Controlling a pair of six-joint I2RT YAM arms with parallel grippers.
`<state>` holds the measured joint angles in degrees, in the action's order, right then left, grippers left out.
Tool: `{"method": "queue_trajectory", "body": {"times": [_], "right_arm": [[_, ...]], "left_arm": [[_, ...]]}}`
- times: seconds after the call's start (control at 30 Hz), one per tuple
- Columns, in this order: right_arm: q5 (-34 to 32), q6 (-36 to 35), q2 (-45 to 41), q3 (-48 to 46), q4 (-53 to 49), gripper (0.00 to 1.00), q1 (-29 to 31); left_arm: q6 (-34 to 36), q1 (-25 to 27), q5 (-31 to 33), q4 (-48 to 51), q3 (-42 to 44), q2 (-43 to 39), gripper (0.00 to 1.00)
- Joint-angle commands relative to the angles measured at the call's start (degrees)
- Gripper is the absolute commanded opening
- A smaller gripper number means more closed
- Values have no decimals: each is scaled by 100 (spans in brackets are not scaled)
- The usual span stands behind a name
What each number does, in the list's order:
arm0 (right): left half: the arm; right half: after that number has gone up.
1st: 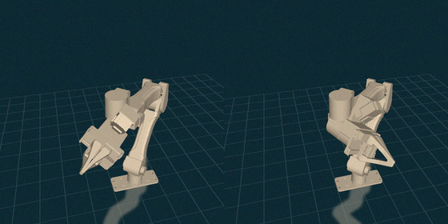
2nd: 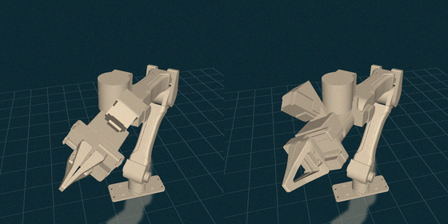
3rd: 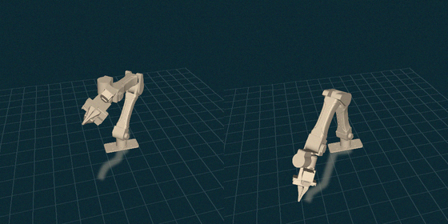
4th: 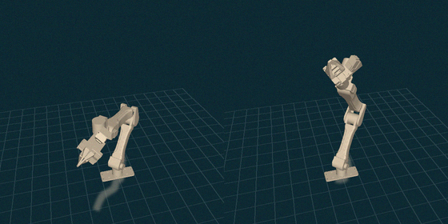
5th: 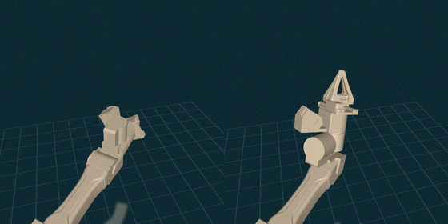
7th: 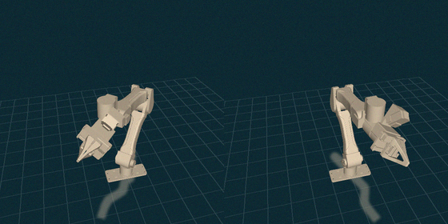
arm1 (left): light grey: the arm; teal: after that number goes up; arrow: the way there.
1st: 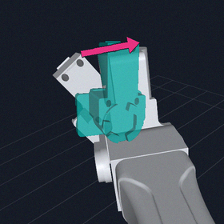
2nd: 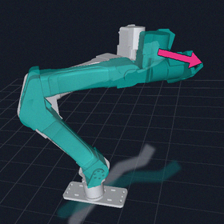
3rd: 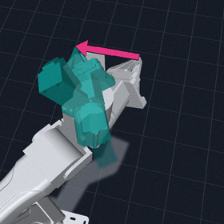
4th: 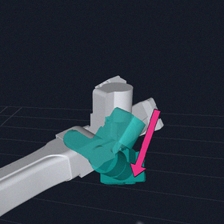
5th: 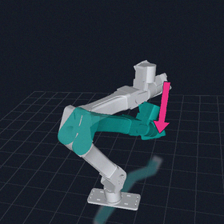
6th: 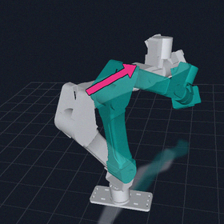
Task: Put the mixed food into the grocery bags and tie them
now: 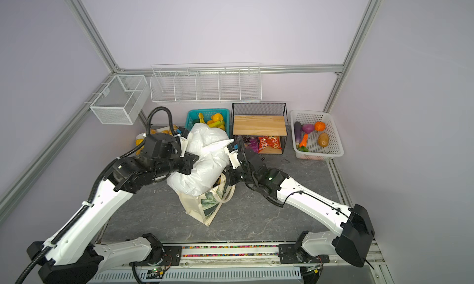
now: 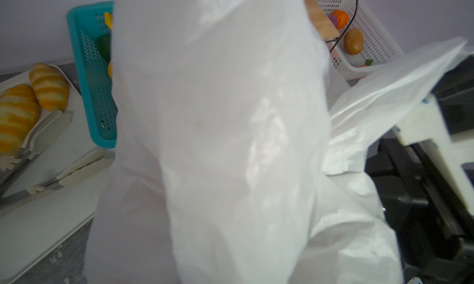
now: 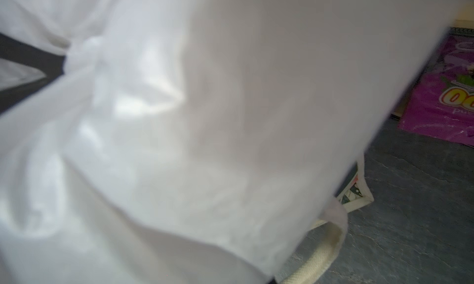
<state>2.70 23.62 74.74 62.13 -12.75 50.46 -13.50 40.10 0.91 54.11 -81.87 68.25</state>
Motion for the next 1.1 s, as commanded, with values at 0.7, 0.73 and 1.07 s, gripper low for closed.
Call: {"method": "queue_trajectory", "body": {"times": [0.7,0.73,1.07], "right_arm": [[-681,-494,-1192,-289,-117,7,-582],[-721,-503,-1234,-298,-143,7,-592],[-727,-494,-1111,-464,-78,7,-653]], "left_arm": [[56,210,-298,398,939,1417,0],[76,188,-261,390,1020,1385,0],[57,203,-1063,-660,1507,597,26]]}}
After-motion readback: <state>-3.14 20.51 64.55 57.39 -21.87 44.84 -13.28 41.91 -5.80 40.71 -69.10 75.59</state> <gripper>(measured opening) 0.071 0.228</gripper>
